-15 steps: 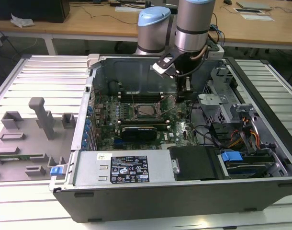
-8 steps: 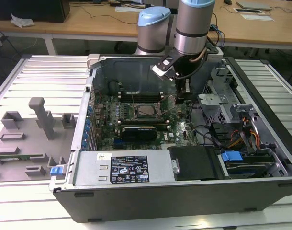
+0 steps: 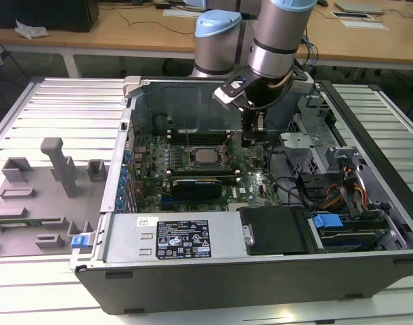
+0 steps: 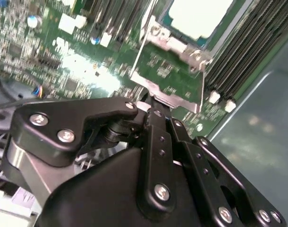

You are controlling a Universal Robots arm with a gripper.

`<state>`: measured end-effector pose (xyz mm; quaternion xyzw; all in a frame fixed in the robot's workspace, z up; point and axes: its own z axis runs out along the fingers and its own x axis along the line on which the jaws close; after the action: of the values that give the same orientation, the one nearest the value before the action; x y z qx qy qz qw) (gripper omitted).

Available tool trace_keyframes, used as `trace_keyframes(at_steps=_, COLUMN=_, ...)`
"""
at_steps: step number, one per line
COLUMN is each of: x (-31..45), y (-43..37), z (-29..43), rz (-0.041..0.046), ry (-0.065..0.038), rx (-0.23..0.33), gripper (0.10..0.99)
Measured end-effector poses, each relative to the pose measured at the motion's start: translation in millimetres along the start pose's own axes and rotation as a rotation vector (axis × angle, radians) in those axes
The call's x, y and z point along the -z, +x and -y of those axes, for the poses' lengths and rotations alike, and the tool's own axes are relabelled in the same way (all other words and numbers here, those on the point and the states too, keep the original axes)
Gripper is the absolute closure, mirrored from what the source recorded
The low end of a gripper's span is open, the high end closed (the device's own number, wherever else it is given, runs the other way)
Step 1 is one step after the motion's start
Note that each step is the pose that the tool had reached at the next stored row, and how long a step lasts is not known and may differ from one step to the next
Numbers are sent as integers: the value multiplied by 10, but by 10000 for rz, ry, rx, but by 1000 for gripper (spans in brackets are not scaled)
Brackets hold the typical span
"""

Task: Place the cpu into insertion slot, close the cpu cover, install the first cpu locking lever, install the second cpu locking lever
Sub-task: 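Close the cpu cover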

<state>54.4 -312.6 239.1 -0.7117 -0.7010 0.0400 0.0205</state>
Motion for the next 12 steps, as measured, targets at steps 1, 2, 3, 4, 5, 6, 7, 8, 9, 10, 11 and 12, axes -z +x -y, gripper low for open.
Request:
trace_keyframes(at_steps=1, x=0, y=0, z=0, rz=1, ry=46, rx=-1, gripper=980)
trace_keyframes(at_steps=2, x=0, y=0, z=0, rz=1, ry=49, rx=-1, gripper=980)
trace_keyframes(at_steps=3, x=0, y=0, z=0, rz=1, ry=51, rx=-1, gripper=980)
trace_keyframes(at_steps=4, x=0, y=0, z=0, rz=0, ry=54, rx=0, gripper=980)
trace_keyframes(at_steps=5, x=-1, y=0, z=2, rz=-1, ry=54, rx=0, gripper=980)
trace_keyframes(at_steps=6, x=-1, y=0, z=8, rz=-1, ry=54, rx=1, gripper=980)
trace_keyframes(at_steps=7, x=-2, y=0, z=16, rz=-1, ry=54, rx=1, gripper=980)
trace_keyframes(at_steps=8, x=-3, y=0, z=34, rz=0, ry=53, rx=1, gripper=980)
trace_keyframes(at_steps=9, x=-4, y=-1, z=48, rz=0, ry=52, rx=1, gripper=980)
trace_keyframes(at_steps=10, x=-6, y=-1, z=62, rz=0, ry=50, rx=1, gripper=980)
trace_keyframes(at_steps=11, x=-7, y=-1, z=75, rz=0, ry=48, rx=0, gripper=980)
trace_keyframes(at_steps=12, x=-8, y=-1, z=91, rz=0, ry=46, rx=-1, gripper=980)
